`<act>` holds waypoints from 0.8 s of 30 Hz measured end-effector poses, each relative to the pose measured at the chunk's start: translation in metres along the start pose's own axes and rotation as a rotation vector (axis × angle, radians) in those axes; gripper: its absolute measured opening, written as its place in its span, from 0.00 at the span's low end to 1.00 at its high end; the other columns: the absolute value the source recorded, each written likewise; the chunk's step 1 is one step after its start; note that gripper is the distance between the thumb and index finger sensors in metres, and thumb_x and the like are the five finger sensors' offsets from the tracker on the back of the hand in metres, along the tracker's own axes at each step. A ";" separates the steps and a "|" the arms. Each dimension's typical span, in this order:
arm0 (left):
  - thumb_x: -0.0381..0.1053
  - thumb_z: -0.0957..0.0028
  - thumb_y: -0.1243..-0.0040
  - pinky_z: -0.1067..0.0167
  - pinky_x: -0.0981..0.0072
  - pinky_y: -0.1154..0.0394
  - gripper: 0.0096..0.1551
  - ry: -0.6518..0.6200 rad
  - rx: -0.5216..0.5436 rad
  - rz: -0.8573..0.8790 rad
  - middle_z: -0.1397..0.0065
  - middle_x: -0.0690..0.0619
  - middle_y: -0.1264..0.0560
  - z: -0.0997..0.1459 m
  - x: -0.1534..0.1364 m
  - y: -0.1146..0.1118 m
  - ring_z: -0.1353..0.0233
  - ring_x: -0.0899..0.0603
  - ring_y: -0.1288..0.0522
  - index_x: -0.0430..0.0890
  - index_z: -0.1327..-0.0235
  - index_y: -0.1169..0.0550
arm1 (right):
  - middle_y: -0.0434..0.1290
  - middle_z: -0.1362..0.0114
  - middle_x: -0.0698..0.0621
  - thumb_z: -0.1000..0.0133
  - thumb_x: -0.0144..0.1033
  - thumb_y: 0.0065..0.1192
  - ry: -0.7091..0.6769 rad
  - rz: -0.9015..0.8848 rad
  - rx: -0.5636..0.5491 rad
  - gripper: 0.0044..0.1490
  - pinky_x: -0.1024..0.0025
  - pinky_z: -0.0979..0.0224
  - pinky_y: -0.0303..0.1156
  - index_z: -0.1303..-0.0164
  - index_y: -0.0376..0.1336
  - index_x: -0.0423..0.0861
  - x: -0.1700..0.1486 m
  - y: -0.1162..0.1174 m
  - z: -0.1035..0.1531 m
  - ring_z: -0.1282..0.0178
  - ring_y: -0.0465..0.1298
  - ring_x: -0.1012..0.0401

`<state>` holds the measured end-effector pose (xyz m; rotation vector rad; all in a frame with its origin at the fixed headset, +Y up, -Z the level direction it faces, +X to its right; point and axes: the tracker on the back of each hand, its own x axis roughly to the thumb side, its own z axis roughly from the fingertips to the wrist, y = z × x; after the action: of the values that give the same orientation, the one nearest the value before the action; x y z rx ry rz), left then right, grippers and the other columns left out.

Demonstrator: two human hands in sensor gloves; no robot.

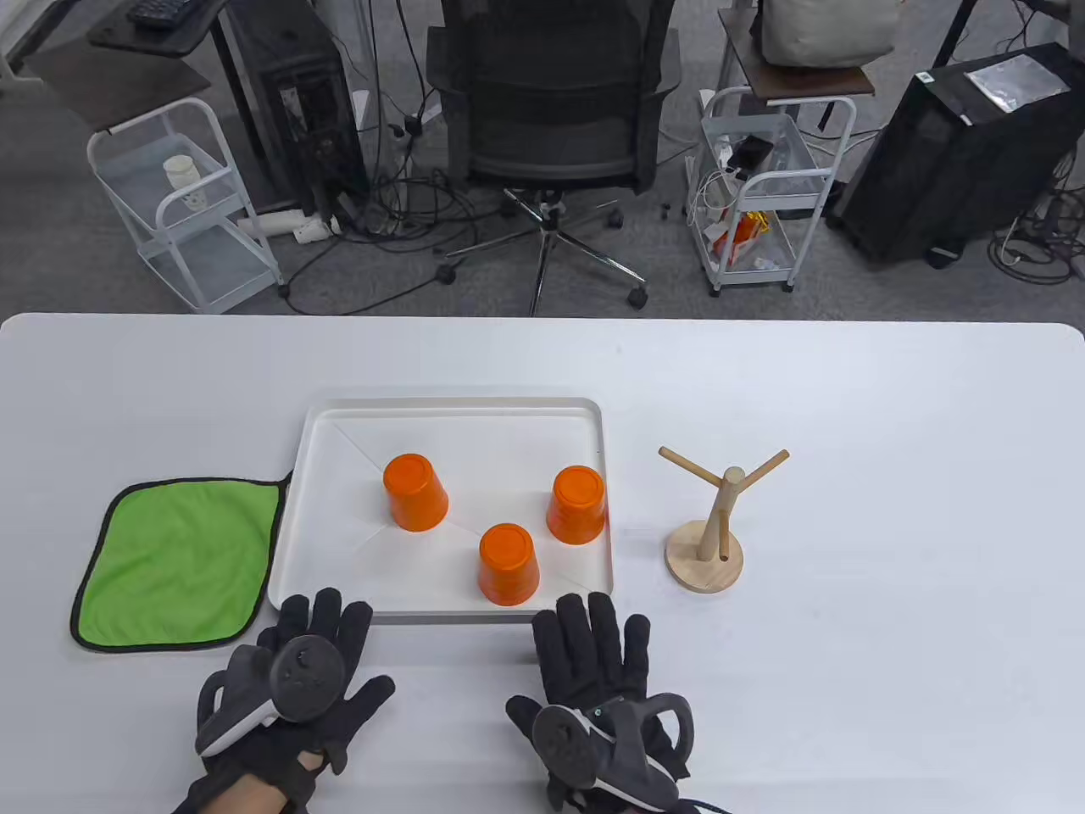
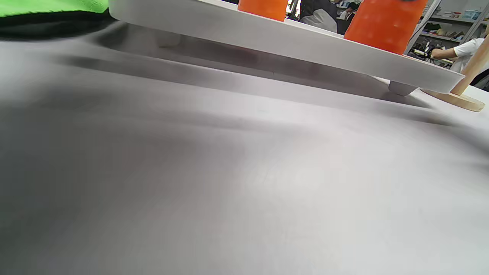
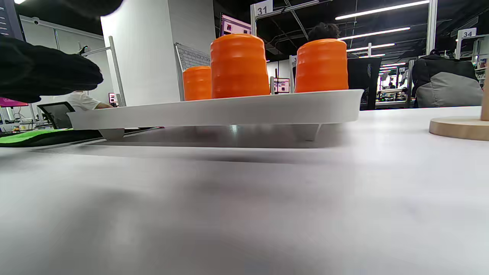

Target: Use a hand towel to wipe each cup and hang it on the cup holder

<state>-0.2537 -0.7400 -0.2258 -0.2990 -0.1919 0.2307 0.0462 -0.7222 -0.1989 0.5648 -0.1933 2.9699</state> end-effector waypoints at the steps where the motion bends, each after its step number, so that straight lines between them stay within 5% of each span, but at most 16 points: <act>1: 0.75 0.53 0.57 0.27 0.29 0.57 0.53 0.000 -0.001 0.001 0.16 0.45 0.64 0.000 0.000 0.000 0.20 0.29 0.64 0.52 0.22 0.57 | 0.38 0.11 0.39 0.45 0.65 0.43 0.000 0.000 0.000 0.56 0.28 0.24 0.31 0.19 0.34 0.43 0.000 0.000 0.000 0.15 0.36 0.34; 24: 0.76 0.53 0.58 0.27 0.29 0.57 0.54 -0.010 -0.013 0.006 0.16 0.45 0.65 -0.002 -0.001 -0.001 0.20 0.29 0.65 0.52 0.22 0.59 | 0.36 0.11 0.39 0.45 0.65 0.42 -0.001 -0.010 -0.015 0.56 0.28 0.23 0.31 0.19 0.34 0.43 0.000 0.002 0.001 0.15 0.37 0.34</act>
<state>-0.2541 -0.7413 -0.2277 -0.3115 -0.2030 0.2370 0.0464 -0.7242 -0.1986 0.5642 -0.2123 2.9562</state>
